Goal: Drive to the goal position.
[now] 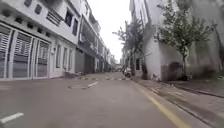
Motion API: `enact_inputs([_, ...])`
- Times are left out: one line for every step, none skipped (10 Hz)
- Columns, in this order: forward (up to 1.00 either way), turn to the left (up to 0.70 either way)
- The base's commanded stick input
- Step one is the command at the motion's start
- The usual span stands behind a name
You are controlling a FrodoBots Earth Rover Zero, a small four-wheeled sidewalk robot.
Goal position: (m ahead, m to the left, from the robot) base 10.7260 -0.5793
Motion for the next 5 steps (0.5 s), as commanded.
enact_inputs([0.50, 0.00])
enact_inputs([0.50, 0.00])
enact_inputs([0.50, 0.00])
enact_inputs([0.50, 0.00])
enact_inputs([0.50, 0.00])
